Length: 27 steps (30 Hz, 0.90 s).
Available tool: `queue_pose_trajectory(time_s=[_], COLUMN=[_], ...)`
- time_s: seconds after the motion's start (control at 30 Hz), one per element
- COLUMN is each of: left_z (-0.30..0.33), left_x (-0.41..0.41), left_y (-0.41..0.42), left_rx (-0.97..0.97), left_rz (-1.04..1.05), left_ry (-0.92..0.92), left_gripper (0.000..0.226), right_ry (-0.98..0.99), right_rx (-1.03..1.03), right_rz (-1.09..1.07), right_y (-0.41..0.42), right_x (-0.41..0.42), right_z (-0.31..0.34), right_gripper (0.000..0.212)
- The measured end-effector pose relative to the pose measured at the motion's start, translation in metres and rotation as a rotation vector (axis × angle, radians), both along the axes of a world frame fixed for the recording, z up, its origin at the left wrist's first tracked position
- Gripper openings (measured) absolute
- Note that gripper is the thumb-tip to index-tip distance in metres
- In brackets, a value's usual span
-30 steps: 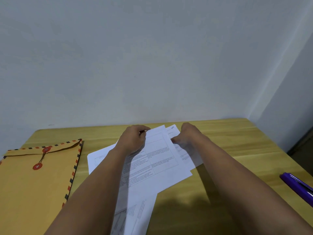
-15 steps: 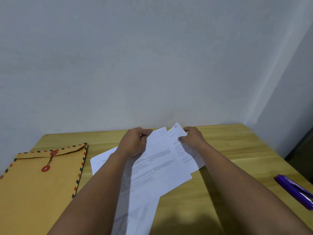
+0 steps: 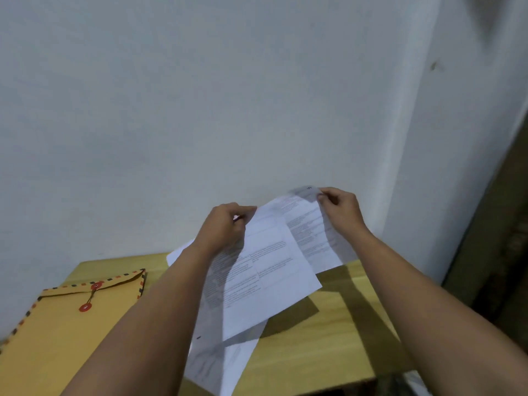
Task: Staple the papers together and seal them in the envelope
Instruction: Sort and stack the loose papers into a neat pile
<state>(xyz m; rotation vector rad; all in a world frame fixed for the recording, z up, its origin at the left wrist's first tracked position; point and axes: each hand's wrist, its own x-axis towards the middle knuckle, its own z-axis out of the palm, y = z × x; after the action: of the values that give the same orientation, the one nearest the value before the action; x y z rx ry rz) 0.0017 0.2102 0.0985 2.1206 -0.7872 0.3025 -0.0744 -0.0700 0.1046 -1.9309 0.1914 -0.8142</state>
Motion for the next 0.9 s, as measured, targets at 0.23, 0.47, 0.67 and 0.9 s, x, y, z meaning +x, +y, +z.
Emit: queue_pose_trajectory(time_s=[0.23,0.47,0.67,0.9], left_z=[0.057,0.104,0.112,0.094], left_x=[-0.031,-0.045,-0.043,-0.026], left_y=[-0.017,-0.021,-0.011,-0.012], left_rx=[-0.094,-0.124,-0.023,0.217], left_rz=[-0.084,-0.099,-0.041,-0.022], left_ry=[-0.101,-0.175,-0.123,0.159], left_gripper=[0.027,0.033,0.037,0.027], right_ry=[-0.013,0.122,0.075,0.317], right_rx=[0.185,0.457,0.684,0.864], right_rz=[0.189,0.478,0.582,0.495], right_y=[0.010,0.028,0.048,0.048], right_x=[-0.031,-0.033,-0.029,-0.018], right_z=[0.056,0.065,0.063,0.010], right_gripper=[0.025,0.023,0.021,0.017])
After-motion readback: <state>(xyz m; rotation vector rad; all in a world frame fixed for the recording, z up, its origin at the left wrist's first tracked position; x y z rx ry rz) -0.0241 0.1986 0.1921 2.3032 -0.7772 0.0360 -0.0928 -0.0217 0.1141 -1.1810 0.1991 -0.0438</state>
